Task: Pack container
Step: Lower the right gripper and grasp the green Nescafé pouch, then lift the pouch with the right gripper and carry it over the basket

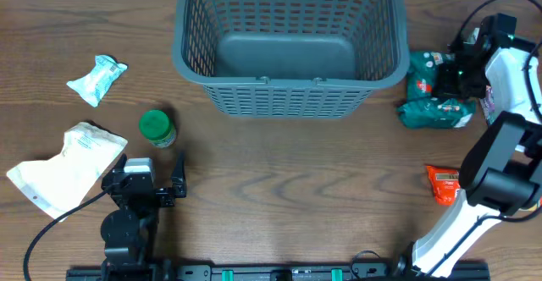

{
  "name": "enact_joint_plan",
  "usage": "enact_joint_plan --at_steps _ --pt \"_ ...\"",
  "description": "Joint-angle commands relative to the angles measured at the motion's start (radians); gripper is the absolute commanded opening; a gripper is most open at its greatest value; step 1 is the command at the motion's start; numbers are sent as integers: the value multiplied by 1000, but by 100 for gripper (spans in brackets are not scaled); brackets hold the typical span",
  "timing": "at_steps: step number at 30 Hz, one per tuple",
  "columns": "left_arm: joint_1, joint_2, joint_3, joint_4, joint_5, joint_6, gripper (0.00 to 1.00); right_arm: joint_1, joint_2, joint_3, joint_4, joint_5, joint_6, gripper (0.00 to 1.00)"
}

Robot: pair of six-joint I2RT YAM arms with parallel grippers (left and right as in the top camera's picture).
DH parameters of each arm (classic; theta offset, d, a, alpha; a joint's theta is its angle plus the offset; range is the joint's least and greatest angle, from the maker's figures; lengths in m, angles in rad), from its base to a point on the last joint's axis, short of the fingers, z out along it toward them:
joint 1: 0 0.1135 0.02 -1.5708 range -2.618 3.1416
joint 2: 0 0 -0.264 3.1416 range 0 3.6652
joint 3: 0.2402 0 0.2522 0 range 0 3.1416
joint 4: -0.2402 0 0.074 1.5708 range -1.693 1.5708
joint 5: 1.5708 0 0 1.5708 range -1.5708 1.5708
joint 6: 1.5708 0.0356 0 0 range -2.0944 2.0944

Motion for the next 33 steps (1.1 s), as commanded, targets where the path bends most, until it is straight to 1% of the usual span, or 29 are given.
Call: enact_joint_plan --at_steps 1,8,16,20,25,27,31,33 --pt "-1 -7 -24 -7 -11 -9 99 2 -148 10 12 43 30 2" --pt "-1 -7 -24 -7 -11 -9 99 2 -328 20 6 42 30 1" --pt "-1 -7 -24 -7 -11 -9 99 2 -597 39 -4 46 30 2" --pt "-1 -7 -24 -7 -11 -9 99 2 -729 61 -7 47 30 1" --pt "-1 -7 -24 -7 -11 -9 99 3 -850 105 -8 41 29 1" --pt "-1 -7 -24 -7 -11 -9 99 3 -878 126 -7 -10 26 1" --pt "-1 -7 -24 -7 -11 -9 99 17 -885 159 -8 -246 -59 1" --pt "-1 -7 -24 -7 -11 -9 99 51 -881 174 -8 -292 -70 1"
